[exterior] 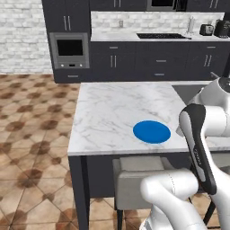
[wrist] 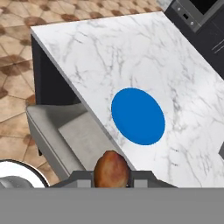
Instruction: Take the chicken drumsticks from the pan and place one on each plate on the dining counter.
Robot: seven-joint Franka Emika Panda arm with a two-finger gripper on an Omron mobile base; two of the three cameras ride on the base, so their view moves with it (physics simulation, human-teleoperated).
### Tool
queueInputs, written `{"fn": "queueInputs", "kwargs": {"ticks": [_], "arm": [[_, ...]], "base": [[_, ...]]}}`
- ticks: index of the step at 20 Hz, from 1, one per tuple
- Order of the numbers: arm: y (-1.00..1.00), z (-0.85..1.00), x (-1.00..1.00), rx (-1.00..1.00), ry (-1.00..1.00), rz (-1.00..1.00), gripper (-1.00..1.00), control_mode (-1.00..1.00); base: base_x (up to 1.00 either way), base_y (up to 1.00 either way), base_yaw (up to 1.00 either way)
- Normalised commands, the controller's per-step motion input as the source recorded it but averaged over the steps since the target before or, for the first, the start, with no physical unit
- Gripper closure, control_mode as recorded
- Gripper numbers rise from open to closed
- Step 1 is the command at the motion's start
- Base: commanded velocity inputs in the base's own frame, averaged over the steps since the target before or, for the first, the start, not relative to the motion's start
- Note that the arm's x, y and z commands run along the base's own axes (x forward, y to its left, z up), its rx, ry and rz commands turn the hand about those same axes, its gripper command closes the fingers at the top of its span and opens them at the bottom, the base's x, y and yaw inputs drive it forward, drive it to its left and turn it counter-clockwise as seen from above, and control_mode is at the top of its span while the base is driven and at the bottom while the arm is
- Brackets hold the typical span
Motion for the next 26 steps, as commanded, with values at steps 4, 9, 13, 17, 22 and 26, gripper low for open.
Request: {"fn": "queueInputs", "kwargs": {"ticks": [4, 9, 13, 17, 22, 26], "arm": [[0.00, 0.00, 0.00, 0.00, 0.00, 0.00, 1.00, 1.00], [0.00, 0.00, 0.00, 0.00, 0.00, 0.00, 1.00, 1.00], [0.00, 0.00, 0.00, 0.00, 0.00, 0.00, 1.00, 1.00], [0.00, 0.00, 0.00, 0.00, 0.00, 0.00, 1.00, 1.00], [-0.05, -0.11, 0.56, 0.00, 0.11, -0.03, 1.00, -1.00], [0.00, -0.22, 0.87, 0.00, 0.05, -0.05, 1.00, -1.00]], "base": [[0.37, 0.00, 0.02], [0.01, 0.00, 0.00], [0.00, 0.00, 0.00], [0.07, -0.06, 0.00], [0.07, -0.03, 0.00], [0.00, 0.00, 0.00]]}}
